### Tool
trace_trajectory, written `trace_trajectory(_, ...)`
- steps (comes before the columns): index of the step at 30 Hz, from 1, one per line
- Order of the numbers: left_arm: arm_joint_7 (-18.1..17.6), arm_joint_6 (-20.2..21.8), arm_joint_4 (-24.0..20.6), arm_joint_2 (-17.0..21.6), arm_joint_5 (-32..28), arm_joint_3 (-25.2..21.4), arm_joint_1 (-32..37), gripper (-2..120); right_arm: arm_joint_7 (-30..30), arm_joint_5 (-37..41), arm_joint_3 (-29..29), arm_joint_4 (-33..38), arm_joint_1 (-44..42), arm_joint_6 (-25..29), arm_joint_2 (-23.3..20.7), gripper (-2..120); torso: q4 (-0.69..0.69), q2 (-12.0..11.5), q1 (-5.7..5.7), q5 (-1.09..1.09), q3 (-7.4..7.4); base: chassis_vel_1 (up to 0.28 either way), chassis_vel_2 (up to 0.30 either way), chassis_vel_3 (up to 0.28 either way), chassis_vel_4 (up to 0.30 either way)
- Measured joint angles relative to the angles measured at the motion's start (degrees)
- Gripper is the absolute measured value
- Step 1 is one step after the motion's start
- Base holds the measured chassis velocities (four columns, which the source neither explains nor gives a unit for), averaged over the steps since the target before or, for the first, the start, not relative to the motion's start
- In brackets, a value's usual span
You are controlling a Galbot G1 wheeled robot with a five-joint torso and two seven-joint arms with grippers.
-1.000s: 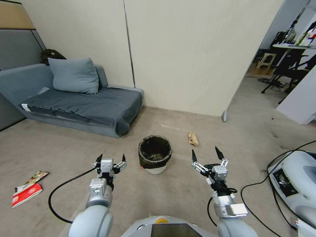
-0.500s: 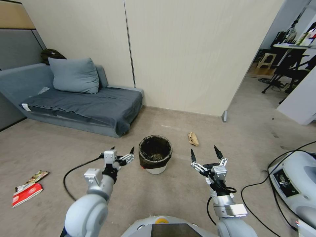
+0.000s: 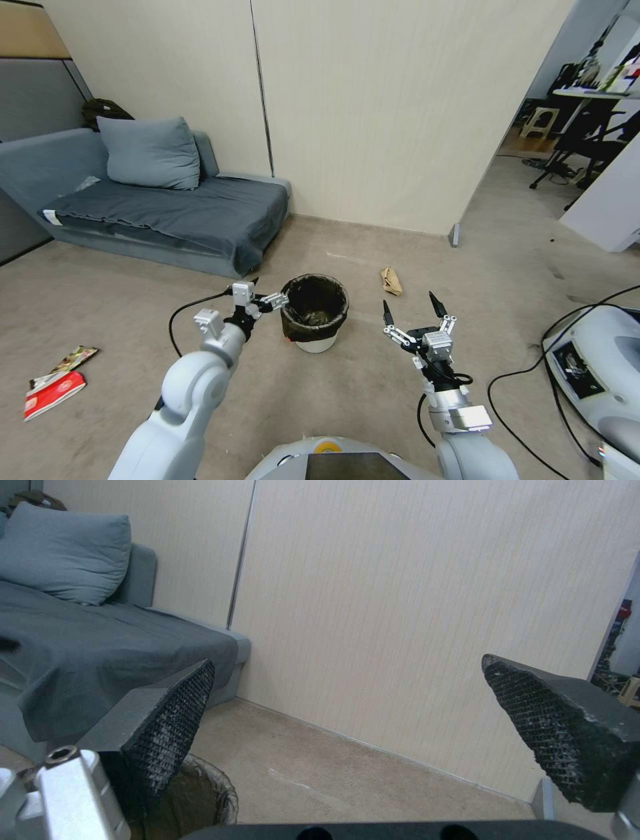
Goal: Pick up the trash bin, then pick up the garbage from the floor and place it into the trash bin.
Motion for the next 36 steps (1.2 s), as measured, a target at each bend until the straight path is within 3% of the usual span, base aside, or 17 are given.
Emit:
trace_trajectory(17, -3.2, 1.3, 11.6, -3.4, 2.6, 4.2, -6.2, 100, -0.2, -0.5, 0.2, -1.7, 0.1, 0.2, 0.0, 100, 0.0, 0.0, 0.0, 0.0, 0.0, 0.0, 0.0, 0.0, 0.0)
trace_trajectory(36, -4.0, 0.6, 17.3, -5.6, 5.5, 4.9, -6.4, 100, -0.3, -0.6, 0.2, -2.0, 0.2, 0.4, 0.0, 100, 0.01, 0.0, 0.0, 0.0, 0.0, 0.0, 0.0, 0.0, 0.0)
